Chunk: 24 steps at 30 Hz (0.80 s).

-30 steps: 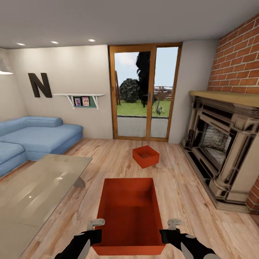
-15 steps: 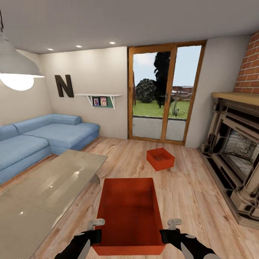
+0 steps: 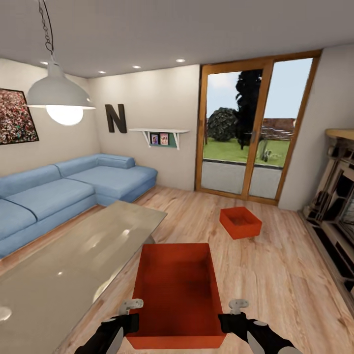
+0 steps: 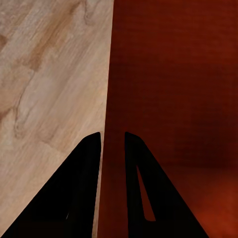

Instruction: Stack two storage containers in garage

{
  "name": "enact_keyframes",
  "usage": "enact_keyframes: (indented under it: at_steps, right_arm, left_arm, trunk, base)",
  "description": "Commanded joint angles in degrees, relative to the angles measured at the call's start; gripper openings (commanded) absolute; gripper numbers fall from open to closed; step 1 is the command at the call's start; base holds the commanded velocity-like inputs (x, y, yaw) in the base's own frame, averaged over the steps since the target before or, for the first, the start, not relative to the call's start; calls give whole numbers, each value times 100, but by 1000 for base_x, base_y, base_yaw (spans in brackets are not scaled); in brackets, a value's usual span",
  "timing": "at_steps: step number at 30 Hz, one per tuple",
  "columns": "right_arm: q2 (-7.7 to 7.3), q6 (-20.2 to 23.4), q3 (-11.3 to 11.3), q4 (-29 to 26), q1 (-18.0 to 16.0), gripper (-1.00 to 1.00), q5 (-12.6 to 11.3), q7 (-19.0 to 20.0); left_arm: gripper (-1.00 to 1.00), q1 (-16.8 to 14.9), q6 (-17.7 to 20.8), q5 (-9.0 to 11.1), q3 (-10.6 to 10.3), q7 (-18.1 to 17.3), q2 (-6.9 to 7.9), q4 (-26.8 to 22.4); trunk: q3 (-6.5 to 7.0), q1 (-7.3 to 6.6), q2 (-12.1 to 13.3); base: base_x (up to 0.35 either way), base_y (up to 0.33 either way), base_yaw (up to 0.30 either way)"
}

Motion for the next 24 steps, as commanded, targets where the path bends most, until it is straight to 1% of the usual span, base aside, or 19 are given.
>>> enact_keyframes:
  at_steps: [1,24]
  right_arm:
    - [-5,-1,53,19,-1,-100,105,24]
    - [-5,-1,55,21,-1,-100,107,25]
  left_arm:
    - [-100,-7,30,-137,50,85,30,-29]
    - [-100,-7,30,-138,50,84,22,-30]
  trunk:
    - [10,-21,35]
    - [423,-527,957]
  base:
    - [0,0,299]
    - [0,0,299]
